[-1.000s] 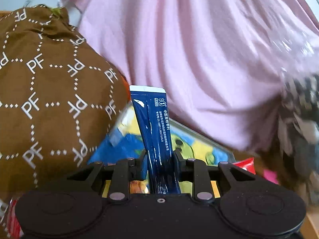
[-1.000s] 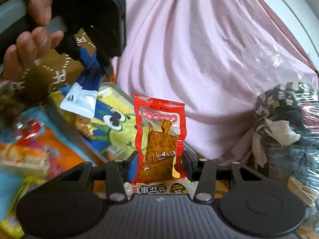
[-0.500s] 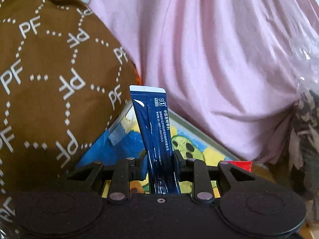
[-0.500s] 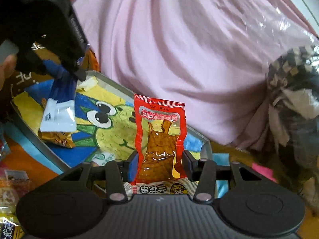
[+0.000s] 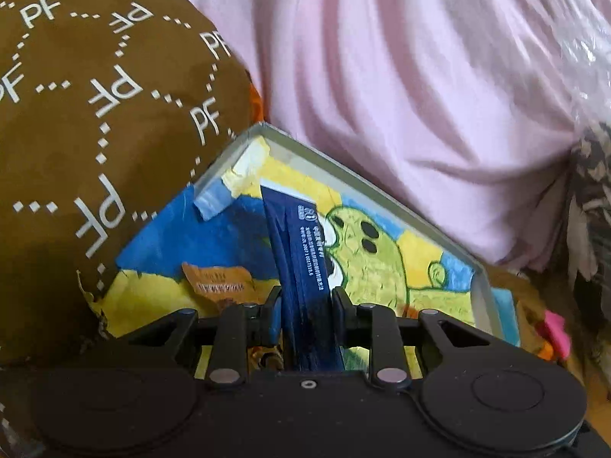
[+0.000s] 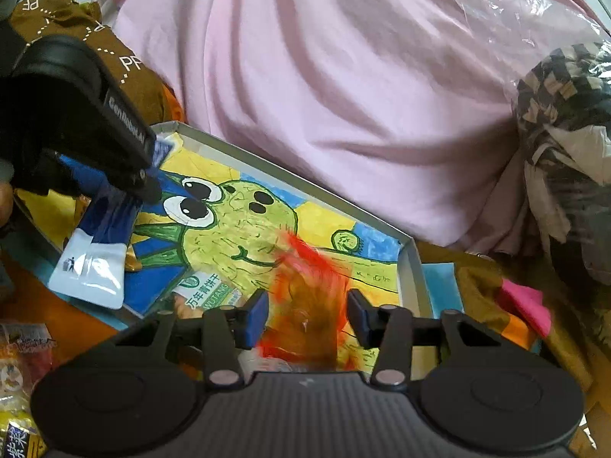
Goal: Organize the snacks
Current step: 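Carry the blue pack and red packet into the tray and open both grippers, then move both tools back over the remaining snacks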
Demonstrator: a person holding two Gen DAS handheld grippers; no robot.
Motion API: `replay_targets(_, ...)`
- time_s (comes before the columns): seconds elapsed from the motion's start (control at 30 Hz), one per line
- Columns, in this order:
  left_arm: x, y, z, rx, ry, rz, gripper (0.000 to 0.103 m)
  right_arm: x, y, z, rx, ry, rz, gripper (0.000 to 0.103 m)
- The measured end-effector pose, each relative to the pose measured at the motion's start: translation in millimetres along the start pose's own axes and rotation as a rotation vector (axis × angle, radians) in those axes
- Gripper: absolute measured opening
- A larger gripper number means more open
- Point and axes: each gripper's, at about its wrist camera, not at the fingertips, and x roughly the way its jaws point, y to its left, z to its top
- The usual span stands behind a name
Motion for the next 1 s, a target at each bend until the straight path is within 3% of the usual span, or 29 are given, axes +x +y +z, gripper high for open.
replay_targets(0.1,1,-1,-3,0.022,0.018,0.027,0.032,-1,0,0,0.002,-0.008,-0.004,0.051)
replay_targets(0.17,0,-2,-4,0.04,0.023,0.031,0.04,-1,-2,0,0.016,-0.01,0.001,0.057)
replay_targets(0.23,-4,-5,-3,0.057,0.012,0.039,0.059,-4,-4,2,0.034,-0.015,0.001,0.061)
replay_targets(0.3,-10,-11,-1,0.079,0.0,0.047,0.068,-8,-8,4,0.056,-0.021,-0.001,0.071)
replay_targets(0.4,-23,-21,3,0.128,-0.018,0.063,0.074,-17,-17,9,0.105,-0.042,-0.001,0.084)
replay_targets(0.43,-29,-24,4,0.142,-0.026,0.07,0.083,-21,-19,11,0.118,-0.05,-0.004,0.086)
replay_targets(0.5,-42,-29,5,0.161,-0.059,0.083,0.091,-31,-25,14,0.14,-0.079,-0.02,0.093)
replay_targets(0.67,-77,-38,8,0.219,-0.12,0.117,0.101,-63,-37,20,0.166,-0.165,-0.041,0.103)
replay_targets(1.0,-157,-48,-4,0.308,-0.182,0.174,0.102,-133,-58,23,0.25,-0.266,-0.011,0.103)
